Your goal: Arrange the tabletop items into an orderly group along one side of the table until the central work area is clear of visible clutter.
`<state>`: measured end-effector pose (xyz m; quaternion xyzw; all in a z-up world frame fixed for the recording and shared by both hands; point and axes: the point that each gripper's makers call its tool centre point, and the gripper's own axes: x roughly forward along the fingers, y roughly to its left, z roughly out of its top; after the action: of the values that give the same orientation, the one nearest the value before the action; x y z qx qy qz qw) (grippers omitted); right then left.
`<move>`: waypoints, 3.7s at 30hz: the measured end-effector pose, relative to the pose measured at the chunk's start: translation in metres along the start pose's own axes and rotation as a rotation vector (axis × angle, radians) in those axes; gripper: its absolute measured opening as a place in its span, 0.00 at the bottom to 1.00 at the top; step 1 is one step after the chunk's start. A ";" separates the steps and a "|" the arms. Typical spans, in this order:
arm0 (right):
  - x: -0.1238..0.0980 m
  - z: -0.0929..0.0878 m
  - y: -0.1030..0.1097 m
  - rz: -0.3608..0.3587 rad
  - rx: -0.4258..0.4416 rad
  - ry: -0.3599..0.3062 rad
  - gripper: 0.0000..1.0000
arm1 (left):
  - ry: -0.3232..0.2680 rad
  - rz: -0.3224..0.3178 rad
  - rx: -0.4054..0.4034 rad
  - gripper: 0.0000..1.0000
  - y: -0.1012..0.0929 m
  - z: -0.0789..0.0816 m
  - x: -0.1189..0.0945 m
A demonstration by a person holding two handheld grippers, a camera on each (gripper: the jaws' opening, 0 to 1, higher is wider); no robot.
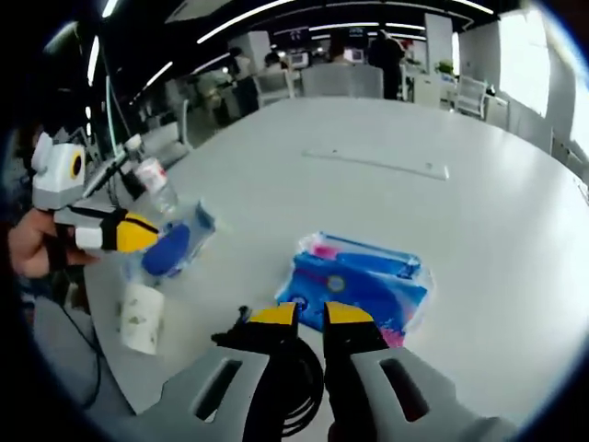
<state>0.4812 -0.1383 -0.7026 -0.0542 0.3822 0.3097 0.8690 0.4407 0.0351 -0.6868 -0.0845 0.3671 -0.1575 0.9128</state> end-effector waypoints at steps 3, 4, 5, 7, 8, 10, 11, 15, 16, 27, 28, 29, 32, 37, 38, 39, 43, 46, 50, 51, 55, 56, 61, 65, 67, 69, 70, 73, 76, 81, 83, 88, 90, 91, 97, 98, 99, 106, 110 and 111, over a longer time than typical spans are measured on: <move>0.005 0.002 0.015 0.017 -0.013 0.003 0.08 | -0.004 0.019 -0.015 0.10 0.012 -0.007 -0.013; 0.007 0.004 0.021 0.026 -0.020 0.003 0.08 | -0.007 0.028 -0.022 0.10 0.018 -0.009 -0.018; 0.008 0.005 0.025 0.030 -0.025 0.003 0.08 | -0.007 0.031 -0.024 0.10 0.020 -0.009 -0.019; 0.011 0.008 0.035 0.041 -0.036 0.004 0.08 | -0.012 0.045 -0.040 0.09 0.028 -0.014 -0.028; 0.012 0.009 0.039 0.045 -0.038 0.004 0.08 | -0.015 0.056 -0.048 0.09 0.033 -0.016 -0.033; 0.014 0.012 0.048 0.056 -0.048 0.001 0.08 | -0.022 0.070 -0.073 0.09 0.039 -0.021 -0.043; 0.016 0.013 0.050 0.060 -0.053 0.000 0.08 | -0.025 0.075 -0.082 0.09 0.041 -0.024 -0.046; 0.019 0.013 0.068 0.080 -0.071 0.007 0.08 | -0.022 0.086 -0.100 0.09 0.047 -0.040 -0.059; 0.020 0.012 0.072 0.083 -0.075 0.009 0.08 | -0.023 0.089 -0.111 0.09 0.049 -0.043 -0.062; 0.031 0.012 0.098 0.128 -0.119 0.035 0.08 | -0.005 0.125 -0.136 0.09 0.066 -0.071 -0.079; 0.032 0.013 0.099 0.129 -0.123 0.037 0.08 | -0.004 0.126 -0.141 0.09 0.067 -0.072 -0.080; 0.033 0.013 0.099 0.130 -0.125 0.038 0.08 | -0.004 0.127 -0.145 0.09 0.067 -0.072 -0.080; 0.036 0.015 0.099 0.136 -0.130 0.039 0.08 | -0.001 0.129 -0.149 0.08 0.069 -0.073 -0.080; 0.040 0.015 0.098 0.141 -0.132 0.042 0.08 | 0.009 0.127 -0.135 0.08 0.069 -0.076 -0.079; 0.041 0.015 0.097 0.142 -0.135 0.044 0.08 | 0.011 0.128 -0.134 0.09 0.069 -0.077 -0.078; 0.040 0.015 0.099 0.142 -0.138 0.045 0.08 | 0.015 0.131 -0.135 0.08 0.070 -0.079 -0.078; 0.043 0.016 0.100 0.148 -0.140 0.052 0.08 | 0.025 0.141 -0.155 0.08 0.072 -0.087 -0.079; 0.048 0.018 0.100 0.153 -0.147 0.060 0.09 | 0.033 0.146 -0.161 0.08 0.073 -0.092 -0.078; 0.055 0.024 0.100 0.164 -0.157 0.065 0.09 | 0.038 0.149 -0.187 0.09 0.072 -0.096 -0.080; 0.059 0.025 0.101 0.170 -0.162 0.070 0.09 | 0.038 0.151 -0.193 0.09 0.073 -0.097 -0.080; 0.065 0.032 0.106 0.184 -0.184 0.078 0.09 | 0.042 0.158 -0.218 0.09 0.073 -0.100 -0.080; 0.065 0.032 0.107 0.186 -0.185 0.078 0.09 | 0.042 0.158 -0.221 0.09 0.072 -0.100 -0.079; 0.079 0.042 0.109 0.203 -0.209 0.084 0.09 | 0.046 0.161 -0.236 0.09 0.073 -0.102 -0.077; 0.093 0.051 0.110 0.219 -0.227 0.088 0.09 | 0.052 0.167 -0.256 0.10 0.076 -0.105 -0.074; 0.099 0.053 0.111 0.224 -0.238 0.092 0.09 | 0.052 0.172 -0.269 0.10 0.076 -0.105 -0.074; 0.105 0.055 0.111 0.229 -0.245 0.098 0.10 | 0.054 0.172 -0.278 0.10 0.077 -0.106 -0.071; 0.108 0.056 0.111 0.231 -0.248 0.101 0.10 | 0.058 0.170 -0.284 0.10 0.076 -0.107 -0.070; 0.118 0.058 0.111 0.238 -0.266 0.116 0.11 | 0.063 0.154 -0.306 0.11 0.074 -0.110 -0.066; 0.125 0.060 0.113 0.246 -0.283 0.128 0.13 | 0.065 0.163 -0.328 0.11 0.074 -0.111 -0.069; 0.134 0.063 0.115 0.250 -0.278 0.139 0.14 | 0.066 0.167 -0.348 0.10 0.076 -0.113 -0.069; 0.136 0.061 0.118 0.258 -0.277 0.146 0.14 | 0.070 0.173 -0.355 0.11 0.078 -0.114 -0.069; 0.142 0.053 0.121 0.271 -0.299 0.176 0.14 | 0.067 0.172 -0.382 0.11 0.078 -0.115 -0.067; 0.144 0.050 0.120 0.269 -0.307 0.183 0.13 | 0.070 0.171 -0.385 0.11 0.080 -0.116 -0.065; 0.142 0.050 0.121 0.270 -0.310 0.184 0.12 | 0.071 0.172 -0.385 0.10 0.080 -0.117 -0.064; 0.139 0.049 0.120 0.265 -0.305 0.183 0.06 | 0.089 0.157 -0.368 0.02 0.077 -0.115 -0.059; 0.139 0.049 0.120 0.265 -0.303 0.181 0.03 | 0.090 0.157 -0.365 0.02 0.076 -0.115 -0.058; 0.140 0.049 0.119 0.267 -0.298 0.182 0.02 | 0.089 0.156 -0.366 0.01 0.076 -0.115 -0.058; 0.127 0.050 0.120 0.277 -0.279 0.152 0.00 | 0.076 0.156 -0.353 0.00 0.077 -0.105 -0.059; 0.117 0.054 0.116 0.279 -0.256 0.122 0.00 | 0.051 0.170 -0.322 0.00 0.081 -0.091 -0.060; 0.114 0.058 0.113 0.273 -0.232 0.094 0.00 | 0.047 0.166 -0.315 0.00 0.081 -0.087 -0.060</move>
<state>0.5111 0.0279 -0.7251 -0.1161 0.3881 0.4636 0.7880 0.3571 0.1287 -0.7326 -0.1924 0.4141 -0.0240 0.8894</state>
